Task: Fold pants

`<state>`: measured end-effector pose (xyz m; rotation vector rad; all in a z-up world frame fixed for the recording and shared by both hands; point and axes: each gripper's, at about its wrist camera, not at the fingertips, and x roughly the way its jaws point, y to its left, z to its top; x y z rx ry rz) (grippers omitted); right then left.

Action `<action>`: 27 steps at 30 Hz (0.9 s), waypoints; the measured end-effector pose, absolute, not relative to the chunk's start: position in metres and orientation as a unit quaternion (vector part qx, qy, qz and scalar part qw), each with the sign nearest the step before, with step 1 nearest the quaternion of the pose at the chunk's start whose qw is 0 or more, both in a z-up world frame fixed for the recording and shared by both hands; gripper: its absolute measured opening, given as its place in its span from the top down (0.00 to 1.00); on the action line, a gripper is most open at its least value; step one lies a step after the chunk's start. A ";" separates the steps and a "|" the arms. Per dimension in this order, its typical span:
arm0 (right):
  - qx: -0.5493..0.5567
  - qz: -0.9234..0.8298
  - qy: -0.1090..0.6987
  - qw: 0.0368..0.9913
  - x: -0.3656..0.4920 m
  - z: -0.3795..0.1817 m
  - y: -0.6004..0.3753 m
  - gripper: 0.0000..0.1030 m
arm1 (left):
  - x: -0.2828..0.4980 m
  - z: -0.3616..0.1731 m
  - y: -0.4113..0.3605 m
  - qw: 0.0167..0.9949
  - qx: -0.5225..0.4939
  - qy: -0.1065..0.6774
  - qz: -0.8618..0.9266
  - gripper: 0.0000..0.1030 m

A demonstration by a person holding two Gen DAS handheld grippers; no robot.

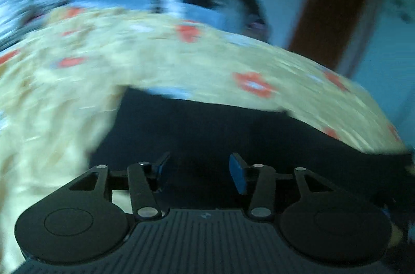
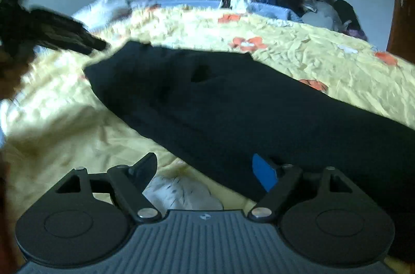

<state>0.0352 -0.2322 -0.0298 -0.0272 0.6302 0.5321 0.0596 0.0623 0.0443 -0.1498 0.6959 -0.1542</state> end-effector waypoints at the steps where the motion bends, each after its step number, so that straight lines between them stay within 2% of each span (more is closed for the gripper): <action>1: 0.016 0.249 0.300 0.921 0.031 -0.027 -0.246 0.21 | 0.062 0.043 0.045 0.932 -0.062 0.342 -0.105 0.47; 5: 0.152 0.152 0.278 0.936 0.019 -0.020 -0.323 0.20 | 0.067 0.028 -0.015 0.917 -0.016 0.347 -0.198 0.47; 7: 0.235 0.083 0.268 0.931 0.013 -0.021 -0.372 0.08 | 0.065 0.017 -0.043 0.909 0.009 0.342 -0.237 0.47; 10: 0.329 0.001 0.231 0.916 0.007 -0.023 -0.438 0.00 | 0.063 0.001 -0.073 0.900 0.029 0.338 -0.275 0.47; 12: 0.378 -0.052 0.214 0.899 0.008 -0.023 -0.478 0.00 | 0.062 -0.012 -0.090 0.894 0.041 0.336 -0.294 0.46; 17: 0.533 -0.027 0.082 0.841 0.017 -0.047 -0.559 0.00 | 0.049 -0.033 -0.106 0.902 0.078 0.316 -0.284 0.41; 23: 0.555 -0.041 0.088 0.826 0.046 -0.062 -0.586 0.00 | 0.042 -0.040 -0.106 0.912 0.083 0.287 -0.282 0.33; 25: 0.554 -0.032 0.087 0.827 0.053 -0.065 -0.589 0.00 | 0.044 -0.040 -0.109 0.910 0.089 0.286 -0.286 0.25; 27: 0.555 -0.033 0.092 0.826 0.057 -0.066 -0.592 0.00 | 0.043 -0.039 -0.111 0.909 0.093 0.288 -0.288 0.24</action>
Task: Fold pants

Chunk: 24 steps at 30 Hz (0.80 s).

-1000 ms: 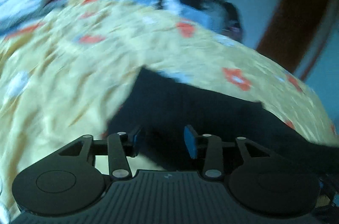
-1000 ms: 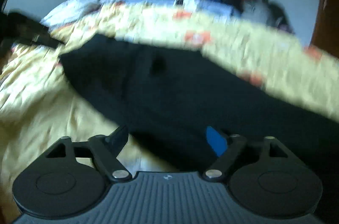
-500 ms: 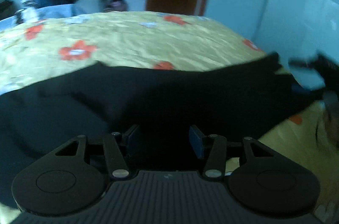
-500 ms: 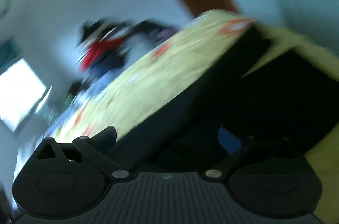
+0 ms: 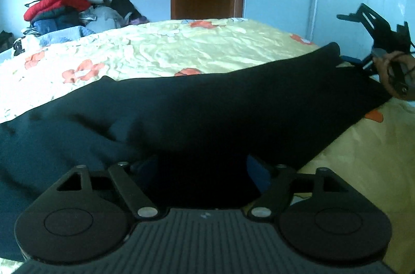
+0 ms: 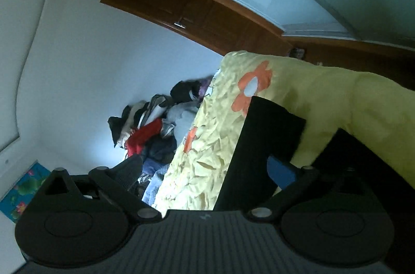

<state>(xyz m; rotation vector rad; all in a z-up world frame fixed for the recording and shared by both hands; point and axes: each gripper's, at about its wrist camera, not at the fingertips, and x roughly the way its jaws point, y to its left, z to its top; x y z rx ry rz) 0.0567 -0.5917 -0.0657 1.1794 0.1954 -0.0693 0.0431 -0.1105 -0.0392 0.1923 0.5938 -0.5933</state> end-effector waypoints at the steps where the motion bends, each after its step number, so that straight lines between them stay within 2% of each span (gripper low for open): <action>1: 0.551 -0.033 0.096 0.828 0.060 -0.065 -0.596 0.00 | 0.043 -0.039 -0.111 0.909 0.094 0.288 -0.287 0.24; 8: 0.527 -0.081 0.133 0.835 0.079 -0.061 -0.593 0.00 | 0.044 -0.040 -0.111 0.909 0.091 0.288 -0.287 0.23; 15: 0.539 -0.105 0.101 0.830 0.069 -0.067 -0.583 0.00 | 0.045 -0.040 -0.109 0.909 0.088 0.289 -0.288 0.21; 19: 0.525 -0.058 0.141 0.837 0.081 -0.065 -0.579 0.00 | 0.045 -0.040 -0.109 0.908 0.089 0.290 -0.289 0.18; 21: 0.542 -0.055 0.128 0.829 0.084 -0.067 -0.585 0.00 | 0.046 -0.041 -0.109 0.908 0.090 0.290 -0.288 0.17; 24: 0.580 -0.106 0.065 0.805 0.074 -0.074 -0.598 0.00 | 0.046 -0.041 -0.109 0.908 0.088 0.291 -0.287 0.16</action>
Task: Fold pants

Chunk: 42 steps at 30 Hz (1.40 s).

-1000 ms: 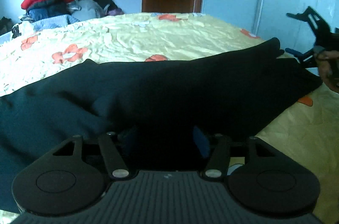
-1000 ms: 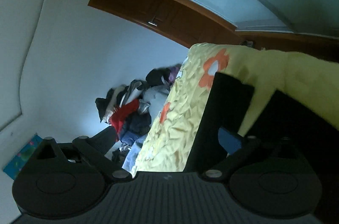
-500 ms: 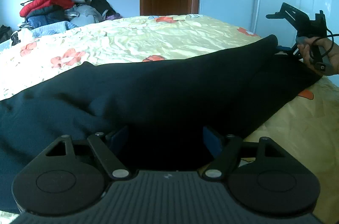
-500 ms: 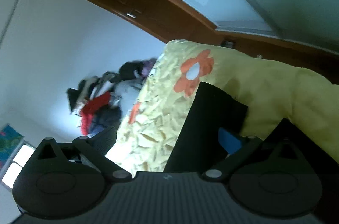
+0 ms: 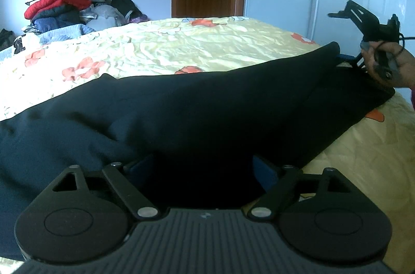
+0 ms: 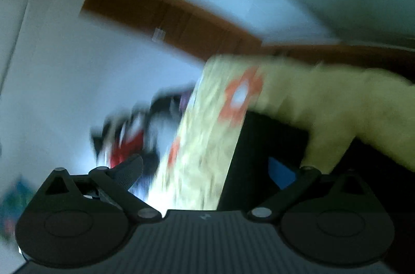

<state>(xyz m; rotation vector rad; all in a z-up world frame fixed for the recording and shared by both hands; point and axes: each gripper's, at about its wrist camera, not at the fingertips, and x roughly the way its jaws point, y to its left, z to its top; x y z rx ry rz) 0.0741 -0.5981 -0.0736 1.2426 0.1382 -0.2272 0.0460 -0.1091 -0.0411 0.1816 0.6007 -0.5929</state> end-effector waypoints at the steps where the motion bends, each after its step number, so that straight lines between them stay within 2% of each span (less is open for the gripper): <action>1: 0.588 -0.109 0.056 0.800 0.074 -0.075 -0.601 0.00 | 0.046 -0.041 -0.109 0.908 0.088 0.291 -0.287 0.16; 5: 0.578 -0.009 0.105 0.810 0.091 -0.074 -0.597 0.00 | 0.046 -0.041 -0.109 0.908 0.087 0.292 -0.287 0.15; 8: 0.572 0.018 0.103 0.814 0.090 -0.076 -0.592 0.00 | 0.047 -0.041 -0.109 0.908 0.087 0.292 -0.287 0.15; 12: 0.615 -0.025 0.071 0.785 0.077 -0.086 -0.596 0.01 | 0.047 -0.042 -0.109 0.908 0.086 0.292 -0.288 0.15; 18: 0.606 0.026 0.179 0.775 0.083 -0.078 -0.572 0.00 | 0.047 -0.042 -0.109 0.908 0.086 0.292 -0.289 0.14; 21: 0.591 0.076 0.197 0.779 0.089 -0.079 -0.564 0.00 | 0.047 -0.042 -0.109 0.908 0.086 0.292 -0.288 0.13; 23: 0.613 0.103 0.192 0.759 0.091 -0.083 -0.566 0.00 | 0.047 -0.042 -0.109 0.908 0.086 0.292 -0.289 0.13; 29: 0.617 0.069 0.098 0.778 0.083 -0.075 -0.586 0.00 | 0.047 -0.042 -0.109 0.907 0.086 0.293 -0.289 0.13; 36: 0.566 -0.033 0.085 0.819 0.084 -0.075 -0.604 0.01 | 0.047 -0.042 -0.109 0.908 0.085 0.292 -0.289 0.13; 38: 0.536 -0.051 0.104 0.836 0.087 -0.070 -0.602 0.40 | 0.047 -0.042 -0.108 0.908 0.082 0.289 -0.291 0.16; 39: 0.527 -0.052 0.120 0.839 0.088 -0.070 -0.602 0.83 | 0.048 -0.042 -0.108 0.909 0.081 0.289 -0.290 0.17; 40: 0.523 -0.056 0.131 0.840 0.086 -0.068 -0.601 0.94 | 0.048 -0.041 -0.108 0.910 0.081 0.287 -0.288 0.23; 42: 0.505 -0.054 0.134 0.851 0.081 -0.062 -0.598 0.94 | 0.049 -0.039 -0.110 0.911 0.081 0.285 -0.287 0.28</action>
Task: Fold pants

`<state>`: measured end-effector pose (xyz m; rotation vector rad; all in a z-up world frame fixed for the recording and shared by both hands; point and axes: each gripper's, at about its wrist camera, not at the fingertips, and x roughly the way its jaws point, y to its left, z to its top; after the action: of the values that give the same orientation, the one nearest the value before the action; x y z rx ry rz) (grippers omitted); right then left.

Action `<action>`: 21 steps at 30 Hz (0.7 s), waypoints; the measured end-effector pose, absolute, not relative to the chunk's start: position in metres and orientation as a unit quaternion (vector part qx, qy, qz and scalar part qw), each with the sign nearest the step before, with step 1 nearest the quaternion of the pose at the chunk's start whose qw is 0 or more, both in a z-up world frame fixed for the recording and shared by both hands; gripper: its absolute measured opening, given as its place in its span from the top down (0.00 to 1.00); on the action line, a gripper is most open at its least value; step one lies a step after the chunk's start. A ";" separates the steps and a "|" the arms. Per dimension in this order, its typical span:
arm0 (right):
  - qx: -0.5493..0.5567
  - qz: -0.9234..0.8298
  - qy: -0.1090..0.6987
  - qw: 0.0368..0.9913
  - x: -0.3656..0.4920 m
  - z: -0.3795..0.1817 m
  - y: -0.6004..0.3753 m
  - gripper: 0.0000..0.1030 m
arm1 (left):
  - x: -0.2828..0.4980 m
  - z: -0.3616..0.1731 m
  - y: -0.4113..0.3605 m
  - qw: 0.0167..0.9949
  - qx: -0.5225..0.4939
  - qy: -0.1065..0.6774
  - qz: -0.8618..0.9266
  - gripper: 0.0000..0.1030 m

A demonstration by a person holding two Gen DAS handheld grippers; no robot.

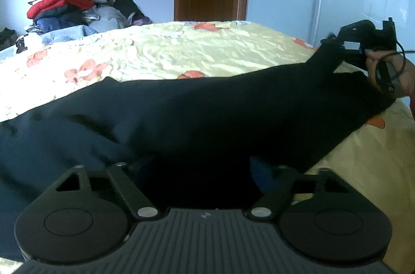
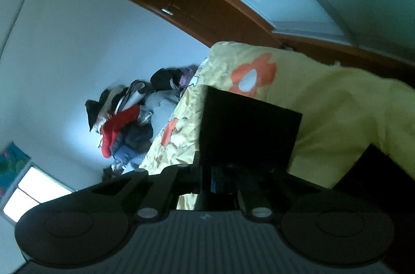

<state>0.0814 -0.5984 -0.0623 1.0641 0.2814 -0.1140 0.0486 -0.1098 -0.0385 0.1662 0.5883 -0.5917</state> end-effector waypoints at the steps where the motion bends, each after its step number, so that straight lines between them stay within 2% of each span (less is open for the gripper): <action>1: 0.496 -0.050 0.133 0.857 0.080 -0.058 -0.597 0.94 | 0.050 -0.037 -0.112 0.908 0.081 0.288 -0.294 0.29; 3: 0.480 -0.041 0.131 0.866 0.077 -0.049 -0.594 0.94 | 0.052 -0.032 -0.119 0.902 0.078 0.287 -0.312 0.33; 6: 0.471 -0.031 0.119 0.874 0.082 -0.033 -0.587 0.94 | 0.049 -0.020 -0.136 0.897 0.098 0.262 -0.343 0.33; 12: 0.463 0.026 0.066 0.883 0.075 0.023 -0.574 0.94 | 0.036 -0.012 -0.181 0.887 0.182 0.201 -0.373 0.27; 17: 0.455 0.065 0.039 0.887 0.072 0.060 -0.565 0.94 | 0.041 -0.022 -0.200 0.887 0.196 0.205 -0.364 0.28; 18: 0.458 0.070 0.036 0.886 0.072 0.063 -0.564 0.94 | 0.043 -0.024 -0.202 0.889 0.199 0.207 -0.357 0.36; 19: 0.456 0.074 0.036 0.886 0.074 0.067 -0.562 0.94 | 0.044 -0.025 -0.202 0.892 0.200 0.209 -0.348 0.49; 20: 0.452 0.075 0.038 0.888 0.079 0.068 -0.560 0.94 | 0.046 -0.027 -0.201 0.893 0.199 0.214 -0.342 0.57; 21: 0.451 0.072 0.041 0.889 0.076 0.069 -0.561 0.94 | 0.050 -0.026 -0.197 0.893 0.192 0.224 -0.339 0.72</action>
<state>0.0755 -0.5608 0.0692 0.9365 0.0861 0.1494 0.0499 -0.1969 -0.0264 0.3972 0.4648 -0.7031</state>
